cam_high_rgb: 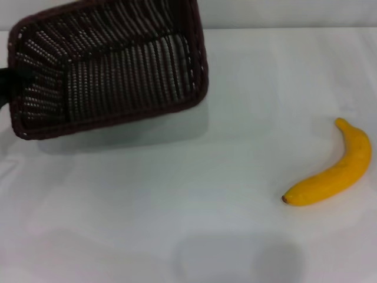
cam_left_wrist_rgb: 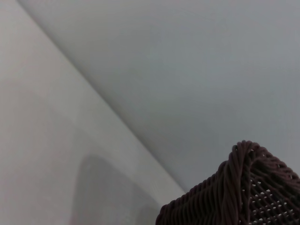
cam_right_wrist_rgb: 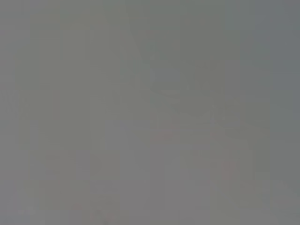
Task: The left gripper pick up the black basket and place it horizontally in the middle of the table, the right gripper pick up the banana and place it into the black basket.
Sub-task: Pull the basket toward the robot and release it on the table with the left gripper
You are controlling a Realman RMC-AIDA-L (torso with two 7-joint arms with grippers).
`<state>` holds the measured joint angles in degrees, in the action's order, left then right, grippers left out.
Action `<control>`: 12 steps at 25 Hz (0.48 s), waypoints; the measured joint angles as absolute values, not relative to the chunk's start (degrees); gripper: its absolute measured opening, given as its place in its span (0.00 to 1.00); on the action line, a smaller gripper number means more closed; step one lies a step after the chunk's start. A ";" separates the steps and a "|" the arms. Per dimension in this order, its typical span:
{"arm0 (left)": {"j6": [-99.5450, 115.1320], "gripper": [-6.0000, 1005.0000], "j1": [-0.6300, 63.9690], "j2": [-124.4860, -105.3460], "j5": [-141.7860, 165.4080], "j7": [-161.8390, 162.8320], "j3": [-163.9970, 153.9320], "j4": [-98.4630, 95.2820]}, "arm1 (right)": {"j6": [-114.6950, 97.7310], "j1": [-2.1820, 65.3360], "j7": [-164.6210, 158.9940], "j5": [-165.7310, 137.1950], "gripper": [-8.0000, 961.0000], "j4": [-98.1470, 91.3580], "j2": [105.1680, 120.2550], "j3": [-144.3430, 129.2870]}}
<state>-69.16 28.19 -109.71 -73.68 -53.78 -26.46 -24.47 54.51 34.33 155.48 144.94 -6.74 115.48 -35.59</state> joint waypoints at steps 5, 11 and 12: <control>-67.05 0.20 31.16 -111.00 -69.52 -53.47 -26.68 -23.47 | 53.48 34.84 155.48 144.94 0.91 -7.65 115.49 -35.59; -62.67 0.20 34.56 -112.17 -63.75 -49.52 -26.69 -23.10 | 52.60 35.01 155.48 144.93 0.91 -8.60 115.37 -35.59; -62.23 0.19 35.01 -112.33 -63.29 -48.98 -26.71 -23.22 | 52.51 34.98 155.49 144.93 0.91 -8.86 115.36 -35.59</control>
